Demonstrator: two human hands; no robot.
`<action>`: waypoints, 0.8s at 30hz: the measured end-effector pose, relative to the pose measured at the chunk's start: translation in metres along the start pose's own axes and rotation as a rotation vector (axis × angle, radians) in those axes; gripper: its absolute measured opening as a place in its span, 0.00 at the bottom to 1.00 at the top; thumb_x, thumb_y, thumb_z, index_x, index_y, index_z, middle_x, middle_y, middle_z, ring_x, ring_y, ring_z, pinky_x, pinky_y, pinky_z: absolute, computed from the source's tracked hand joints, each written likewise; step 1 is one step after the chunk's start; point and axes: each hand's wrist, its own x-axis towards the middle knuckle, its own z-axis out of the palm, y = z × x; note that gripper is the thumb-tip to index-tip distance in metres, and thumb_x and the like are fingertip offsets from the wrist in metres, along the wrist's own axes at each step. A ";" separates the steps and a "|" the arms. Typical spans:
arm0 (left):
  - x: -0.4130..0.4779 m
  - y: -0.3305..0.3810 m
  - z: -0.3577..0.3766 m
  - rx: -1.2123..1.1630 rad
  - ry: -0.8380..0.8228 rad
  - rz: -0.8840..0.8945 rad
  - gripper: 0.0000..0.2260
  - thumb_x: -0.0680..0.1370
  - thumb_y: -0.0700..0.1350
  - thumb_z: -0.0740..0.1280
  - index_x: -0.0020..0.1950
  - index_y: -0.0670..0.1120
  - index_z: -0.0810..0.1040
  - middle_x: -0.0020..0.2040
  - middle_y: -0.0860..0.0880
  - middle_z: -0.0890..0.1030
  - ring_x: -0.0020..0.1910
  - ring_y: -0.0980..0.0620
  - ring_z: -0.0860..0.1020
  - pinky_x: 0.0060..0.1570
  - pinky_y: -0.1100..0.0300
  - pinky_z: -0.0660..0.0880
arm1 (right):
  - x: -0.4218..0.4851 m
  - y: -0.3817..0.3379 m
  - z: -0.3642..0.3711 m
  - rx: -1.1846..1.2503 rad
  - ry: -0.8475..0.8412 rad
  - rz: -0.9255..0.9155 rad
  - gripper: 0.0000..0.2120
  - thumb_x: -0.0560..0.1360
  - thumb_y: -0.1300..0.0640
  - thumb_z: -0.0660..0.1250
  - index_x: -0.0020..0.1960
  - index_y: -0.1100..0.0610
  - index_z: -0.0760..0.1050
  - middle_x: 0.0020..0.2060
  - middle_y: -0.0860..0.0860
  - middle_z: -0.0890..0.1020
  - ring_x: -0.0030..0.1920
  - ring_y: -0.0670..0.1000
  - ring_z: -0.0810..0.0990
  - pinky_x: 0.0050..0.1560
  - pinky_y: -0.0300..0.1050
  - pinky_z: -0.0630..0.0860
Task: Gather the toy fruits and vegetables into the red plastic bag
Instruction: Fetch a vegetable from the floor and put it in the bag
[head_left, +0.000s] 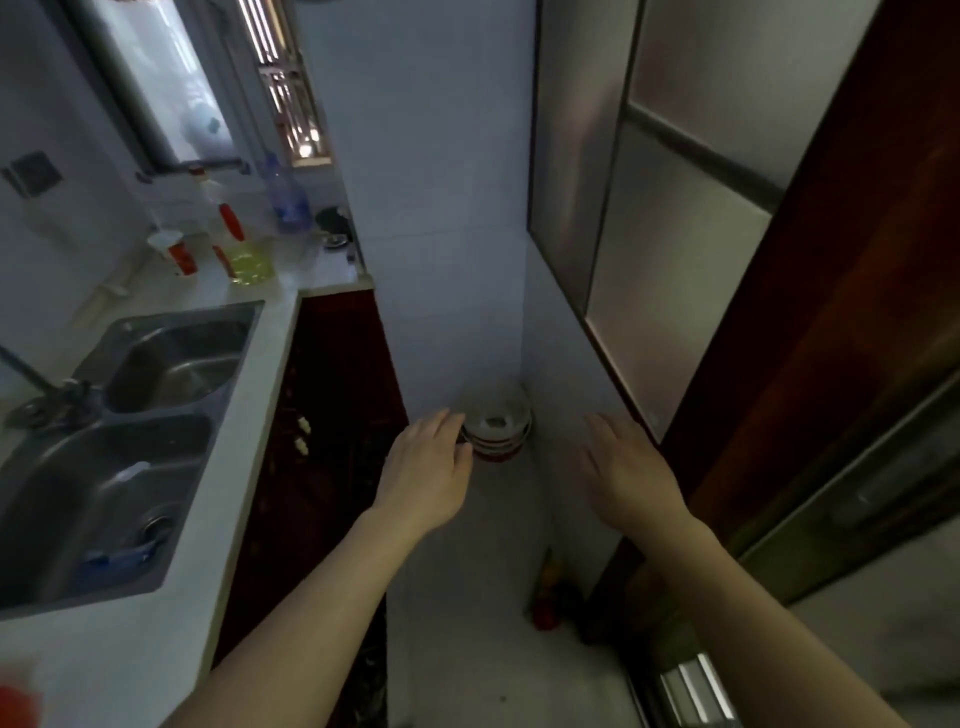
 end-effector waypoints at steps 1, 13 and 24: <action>0.007 0.000 0.006 0.004 -0.013 0.010 0.23 0.83 0.53 0.53 0.77 0.47 0.61 0.76 0.47 0.64 0.74 0.48 0.62 0.74 0.50 0.59 | 0.002 0.004 0.004 -0.009 0.003 0.008 0.20 0.79 0.51 0.59 0.67 0.61 0.69 0.60 0.59 0.75 0.58 0.61 0.74 0.55 0.54 0.73; 0.132 -0.032 0.070 -0.046 -0.174 0.130 0.23 0.84 0.53 0.51 0.78 0.47 0.59 0.78 0.47 0.59 0.77 0.49 0.55 0.76 0.49 0.54 | 0.085 0.029 0.063 -0.060 -0.072 0.221 0.24 0.80 0.48 0.55 0.73 0.59 0.64 0.68 0.56 0.71 0.66 0.55 0.70 0.66 0.48 0.67; 0.248 -0.082 0.141 -0.084 -0.335 0.268 0.23 0.83 0.54 0.52 0.76 0.46 0.62 0.77 0.46 0.62 0.76 0.47 0.59 0.74 0.47 0.58 | 0.158 0.051 0.134 -0.079 -0.103 0.428 0.25 0.81 0.46 0.51 0.70 0.61 0.67 0.66 0.56 0.73 0.66 0.56 0.68 0.68 0.48 0.64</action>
